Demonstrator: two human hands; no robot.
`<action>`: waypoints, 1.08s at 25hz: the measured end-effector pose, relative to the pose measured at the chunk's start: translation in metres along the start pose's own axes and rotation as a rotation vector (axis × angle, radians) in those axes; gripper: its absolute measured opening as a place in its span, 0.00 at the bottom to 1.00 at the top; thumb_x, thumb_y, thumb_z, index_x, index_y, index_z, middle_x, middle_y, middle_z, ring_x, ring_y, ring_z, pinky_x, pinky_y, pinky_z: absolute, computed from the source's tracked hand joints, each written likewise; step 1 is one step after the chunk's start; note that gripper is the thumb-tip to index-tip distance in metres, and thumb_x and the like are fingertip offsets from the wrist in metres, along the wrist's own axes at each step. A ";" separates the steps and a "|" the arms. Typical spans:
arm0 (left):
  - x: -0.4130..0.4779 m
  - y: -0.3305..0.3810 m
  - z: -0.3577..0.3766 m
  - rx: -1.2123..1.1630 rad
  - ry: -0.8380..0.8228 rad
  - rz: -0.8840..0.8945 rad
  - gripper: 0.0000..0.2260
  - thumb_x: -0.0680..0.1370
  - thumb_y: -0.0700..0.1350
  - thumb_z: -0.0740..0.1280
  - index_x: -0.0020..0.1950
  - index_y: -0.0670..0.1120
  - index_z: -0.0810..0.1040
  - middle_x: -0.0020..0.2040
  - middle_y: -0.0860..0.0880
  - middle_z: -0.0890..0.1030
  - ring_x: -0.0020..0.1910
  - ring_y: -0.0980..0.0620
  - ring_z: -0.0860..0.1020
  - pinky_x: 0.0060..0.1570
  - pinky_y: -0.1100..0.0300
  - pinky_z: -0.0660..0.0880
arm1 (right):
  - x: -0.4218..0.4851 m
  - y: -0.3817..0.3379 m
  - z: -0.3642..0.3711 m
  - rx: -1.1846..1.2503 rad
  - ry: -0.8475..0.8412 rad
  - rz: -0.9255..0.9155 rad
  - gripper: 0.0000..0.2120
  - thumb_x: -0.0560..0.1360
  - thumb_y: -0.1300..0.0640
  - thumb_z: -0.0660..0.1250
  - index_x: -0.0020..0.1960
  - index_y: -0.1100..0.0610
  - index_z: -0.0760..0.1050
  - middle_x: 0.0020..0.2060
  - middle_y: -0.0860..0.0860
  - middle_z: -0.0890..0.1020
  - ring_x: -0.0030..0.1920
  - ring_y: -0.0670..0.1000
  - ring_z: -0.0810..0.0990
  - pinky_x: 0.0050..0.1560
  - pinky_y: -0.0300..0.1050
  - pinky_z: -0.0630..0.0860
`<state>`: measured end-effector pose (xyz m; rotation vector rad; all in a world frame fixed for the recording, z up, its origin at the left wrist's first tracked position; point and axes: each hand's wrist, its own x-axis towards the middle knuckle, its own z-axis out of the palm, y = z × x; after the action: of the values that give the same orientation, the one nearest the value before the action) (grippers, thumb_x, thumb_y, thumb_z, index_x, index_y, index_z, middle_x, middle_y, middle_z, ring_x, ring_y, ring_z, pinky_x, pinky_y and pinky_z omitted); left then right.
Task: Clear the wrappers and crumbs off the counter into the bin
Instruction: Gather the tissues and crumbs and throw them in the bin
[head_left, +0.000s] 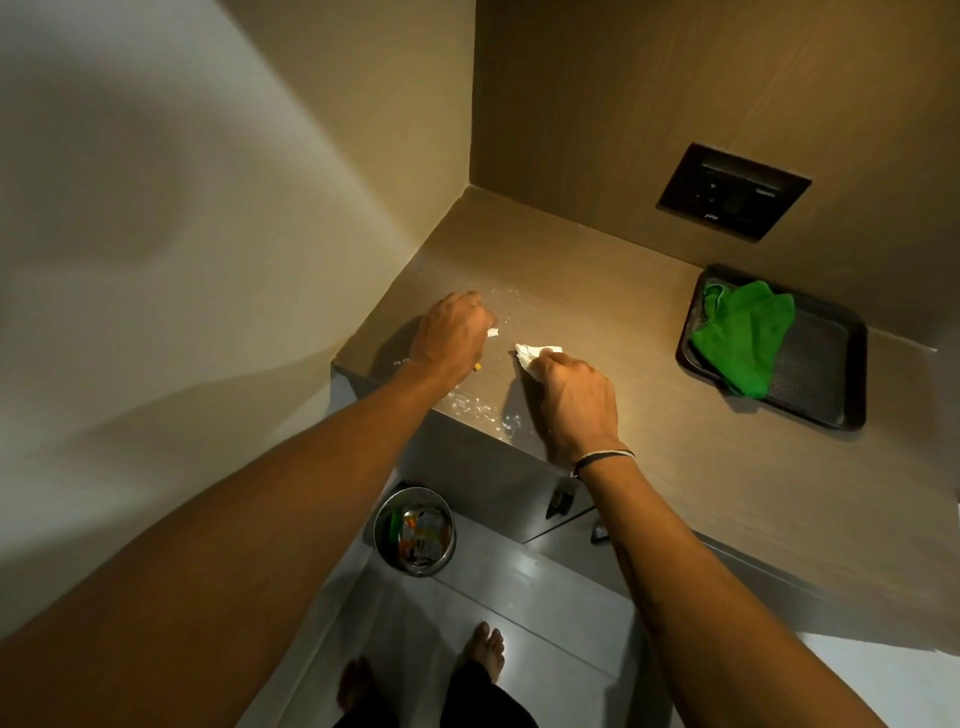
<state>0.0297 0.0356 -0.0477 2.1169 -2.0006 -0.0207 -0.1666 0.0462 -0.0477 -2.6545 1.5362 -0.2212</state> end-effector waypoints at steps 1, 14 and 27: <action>-0.002 0.002 -0.002 -0.047 0.031 0.001 0.10 0.79 0.39 0.74 0.60 0.45 0.87 0.57 0.44 0.84 0.55 0.47 0.80 0.50 0.59 0.77 | -0.002 0.000 -0.003 0.017 0.023 0.014 0.06 0.81 0.55 0.68 0.55 0.56 0.80 0.52 0.54 0.86 0.48 0.58 0.86 0.45 0.51 0.83; -0.284 -0.064 0.046 -0.586 0.271 -0.655 0.07 0.80 0.39 0.72 0.57 0.43 0.87 0.55 0.46 0.82 0.50 0.49 0.82 0.48 0.64 0.78 | -0.131 -0.137 0.115 0.421 0.032 -0.222 0.17 0.80 0.59 0.69 0.68 0.55 0.82 0.64 0.53 0.86 0.64 0.54 0.86 0.62 0.50 0.84; -0.330 -0.110 0.381 -0.653 -0.173 -0.940 0.07 0.82 0.41 0.70 0.57 0.41 0.84 0.60 0.41 0.83 0.59 0.44 0.82 0.50 0.68 0.73 | -0.140 -0.107 0.449 0.295 -0.526 -0.073 0.14 0.85 0.60 0.64 0.68 0.59 0.80 0.62 0.59 0.85 0.62 0.59 0.85 0.66 0.53 0.82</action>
<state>0.0517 0.3072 -0.4861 2.3620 -0.6984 -0.8840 -0.0734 0.2146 -0.4896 -2.2879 1.1405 0.2170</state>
